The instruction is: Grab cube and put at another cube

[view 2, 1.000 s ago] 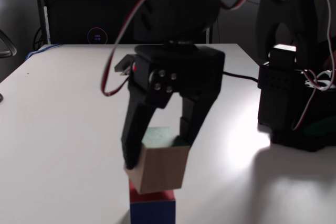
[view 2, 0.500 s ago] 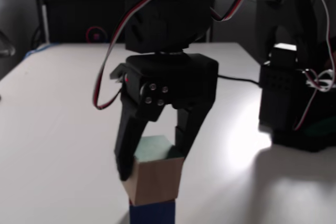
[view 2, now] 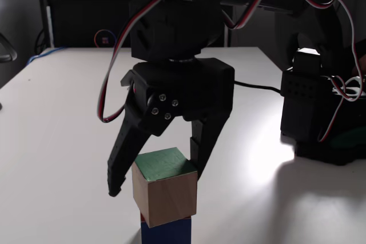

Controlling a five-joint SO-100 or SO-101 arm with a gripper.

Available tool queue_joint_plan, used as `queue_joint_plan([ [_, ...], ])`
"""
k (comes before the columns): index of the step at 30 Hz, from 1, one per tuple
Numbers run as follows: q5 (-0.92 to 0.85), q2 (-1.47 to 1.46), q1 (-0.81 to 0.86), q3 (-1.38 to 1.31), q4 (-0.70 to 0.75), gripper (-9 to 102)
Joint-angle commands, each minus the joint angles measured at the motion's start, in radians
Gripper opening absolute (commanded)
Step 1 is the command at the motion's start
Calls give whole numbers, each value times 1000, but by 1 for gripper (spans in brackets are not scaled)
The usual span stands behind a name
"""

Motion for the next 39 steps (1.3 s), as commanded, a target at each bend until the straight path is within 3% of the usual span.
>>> queue_joint_plan([
  [1,-6,104,11,-43,0,42],
  [10,-51,449,-26,130,0,44],
  [16,-89,808,-9,456,-26,42],
  [22,-249,1396,221,1017,-296,31],
  [29,-379,1917,528,1563,-474,19],
  [36,-428,2326,689,1953,-509,0],
  [39,-403,2326,735,2051,-528,0],
])
